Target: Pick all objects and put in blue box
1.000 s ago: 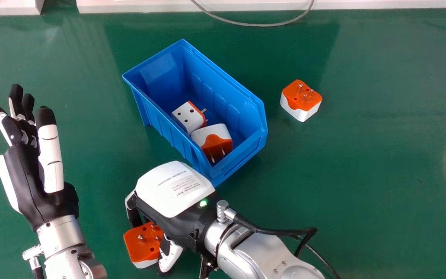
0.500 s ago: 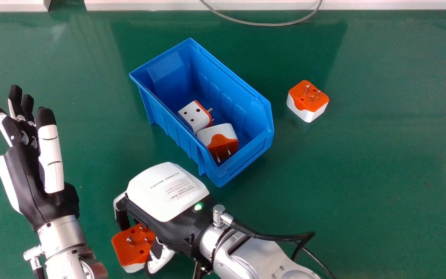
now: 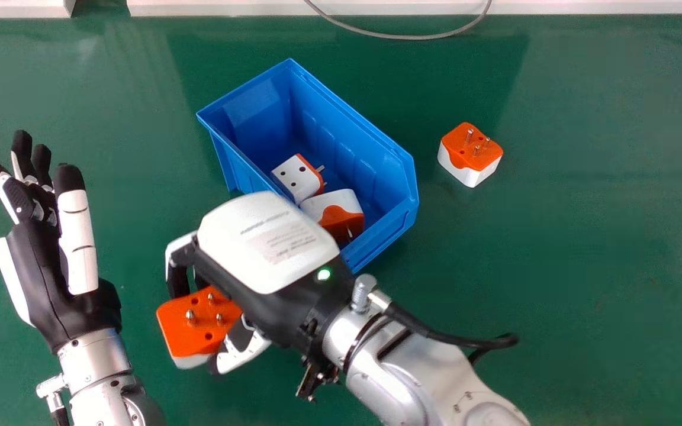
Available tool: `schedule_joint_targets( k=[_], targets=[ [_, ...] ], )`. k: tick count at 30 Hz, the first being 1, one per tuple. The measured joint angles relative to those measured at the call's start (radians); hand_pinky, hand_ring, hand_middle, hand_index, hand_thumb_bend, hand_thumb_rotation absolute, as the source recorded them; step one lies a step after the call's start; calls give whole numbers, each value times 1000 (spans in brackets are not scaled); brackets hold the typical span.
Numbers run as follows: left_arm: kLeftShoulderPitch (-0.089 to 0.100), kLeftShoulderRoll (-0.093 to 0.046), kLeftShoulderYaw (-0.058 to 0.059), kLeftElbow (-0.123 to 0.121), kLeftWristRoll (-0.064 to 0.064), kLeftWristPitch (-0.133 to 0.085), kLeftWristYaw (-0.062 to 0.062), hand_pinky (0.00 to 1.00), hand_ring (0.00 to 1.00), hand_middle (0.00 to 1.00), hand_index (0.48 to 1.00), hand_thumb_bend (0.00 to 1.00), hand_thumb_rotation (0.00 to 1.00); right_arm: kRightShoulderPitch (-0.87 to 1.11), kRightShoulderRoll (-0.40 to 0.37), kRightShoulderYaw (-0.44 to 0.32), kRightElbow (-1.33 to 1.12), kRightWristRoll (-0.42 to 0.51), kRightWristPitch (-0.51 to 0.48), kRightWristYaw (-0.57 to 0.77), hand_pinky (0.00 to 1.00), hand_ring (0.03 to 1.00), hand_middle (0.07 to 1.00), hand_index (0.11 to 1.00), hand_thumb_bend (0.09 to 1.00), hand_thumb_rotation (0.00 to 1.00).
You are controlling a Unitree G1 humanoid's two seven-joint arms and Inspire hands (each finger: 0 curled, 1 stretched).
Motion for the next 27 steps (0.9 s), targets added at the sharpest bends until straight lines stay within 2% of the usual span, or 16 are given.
schedule_joint_targets(
  k=[2, 8, 15, 19, 27],
  targets=[
    [-1, 0, 0, 0, -3, 0, -10, 926, 963, 970, 965, 725, 699, 6, -2, -17, -25, 1, -4, -11, 265, 378, 477, 540, 512, 0],
    [-10, 0, 1, 2, 1, 0, -7, 918, 961, 969, 962, 738, 699, 42, -23, -95, -142, 46, -56, -43, 274, 389, 479, 532, 513, 0],
    [-21, 0, 2, 6, -5, 0, -13, 920, 963, 969, 960, 743, 693, 58, -23, -200, -207, 90, -89, -119, 316, 412, 500, 502, 514, 0],
    [-21, 0, 2, 6, -12, 0, -24, 925, 965, 969, 960, 744, 692, 59, -29, -272, -210, 112, -81, -120, 314, 414, 506, 501, 514, 0],
    [-22, 0, 3, 12, -9, 0, -24, 926, 965, 970, 960, 733, 696, 31, -34, -385, -151, 128, -82, -196, 317, 404, 513, 501, 513, 0]
  ],
)
